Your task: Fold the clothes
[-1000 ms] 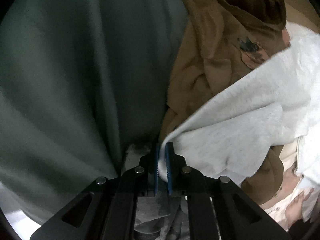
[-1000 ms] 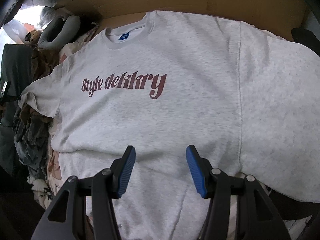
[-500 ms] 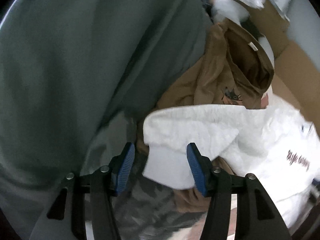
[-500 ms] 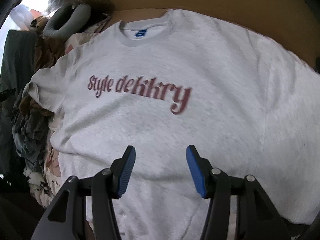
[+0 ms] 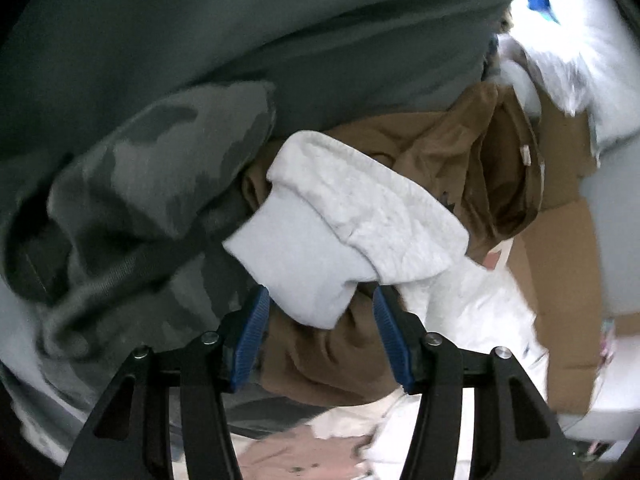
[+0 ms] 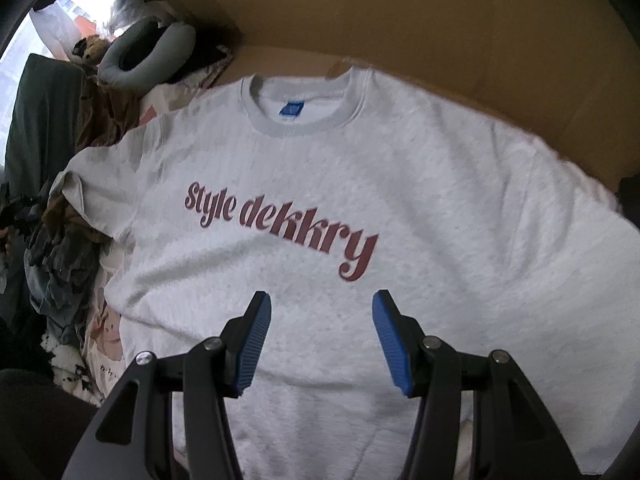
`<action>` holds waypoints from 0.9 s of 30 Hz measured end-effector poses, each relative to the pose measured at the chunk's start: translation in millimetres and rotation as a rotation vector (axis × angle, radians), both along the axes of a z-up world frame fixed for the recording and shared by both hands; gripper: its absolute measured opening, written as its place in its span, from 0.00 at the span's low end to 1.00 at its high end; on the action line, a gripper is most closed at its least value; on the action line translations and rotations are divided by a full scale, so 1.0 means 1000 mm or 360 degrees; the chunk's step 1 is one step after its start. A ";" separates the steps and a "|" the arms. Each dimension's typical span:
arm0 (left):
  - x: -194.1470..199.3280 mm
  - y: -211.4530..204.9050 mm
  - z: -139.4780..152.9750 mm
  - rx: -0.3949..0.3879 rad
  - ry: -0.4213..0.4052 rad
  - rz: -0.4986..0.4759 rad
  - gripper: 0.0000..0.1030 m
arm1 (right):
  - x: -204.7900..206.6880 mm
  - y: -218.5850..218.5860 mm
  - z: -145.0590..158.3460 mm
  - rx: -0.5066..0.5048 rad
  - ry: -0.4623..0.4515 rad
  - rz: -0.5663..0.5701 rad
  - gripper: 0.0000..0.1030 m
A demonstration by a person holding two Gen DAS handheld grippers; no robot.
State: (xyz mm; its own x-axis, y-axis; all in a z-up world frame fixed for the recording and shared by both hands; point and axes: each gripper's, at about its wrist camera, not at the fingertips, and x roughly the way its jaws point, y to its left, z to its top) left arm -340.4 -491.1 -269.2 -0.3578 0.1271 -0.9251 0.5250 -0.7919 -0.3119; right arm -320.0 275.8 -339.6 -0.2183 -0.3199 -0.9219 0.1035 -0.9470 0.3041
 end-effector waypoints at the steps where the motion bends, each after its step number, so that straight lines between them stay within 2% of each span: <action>1: 0.004 -0.001 -0.001 0.0027 0.0016 0.0046 0.53 | 0.000 0.003 0.003 -0.0001 0.0011 -0.0012 0.49; 3: 0.010 -0.004 -0.006 0.0065 0.0033 0.0142 0.53 | 0.001 0.009 0.010 0.0001 0.0031 -0.0048 0.49; 8: 0.020 -0.012 -0.030 0.0278 0.0150 0.0349 0.53 | 0.005 0.020 0.023 -0.0009 0.0060 -0.0126 0.49; 11: 0.021 -0.013 -0.039 0.0297 0.0223 0.0384 0.53 | 0.008 0.028 0.028 -0.0045 0.0060 -0.0188 0.49; 16: 0.027 -0.023 -0.051 0.0322 0.0361 0.0466 0.53 | 0.011 0.036 0.038 -0.0012 0.0081 -0.0247 0.49; 22: 0.034 -0.025 -0.038 0.0308 0.0546 0.0431 0.53 | 0.018 0.043 0.044 0.0027 0.0094 -0.0265 0.49; 27: 0.033 -0.031 -0.025 0.0305 0.0587 0.0408 0.53 | 0.023 0.045 0.046 0.0012 0.0089 -0.0292 0.49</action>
State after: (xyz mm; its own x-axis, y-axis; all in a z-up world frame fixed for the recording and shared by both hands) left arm -307.0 -521.7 -294.1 -0.6995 0.1476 -0.6993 0.5225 -0.5619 -0.6413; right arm -297.2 320.6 -293.8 -0.3235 -0.2631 -0.9089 -0.0543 -0.9538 0.2955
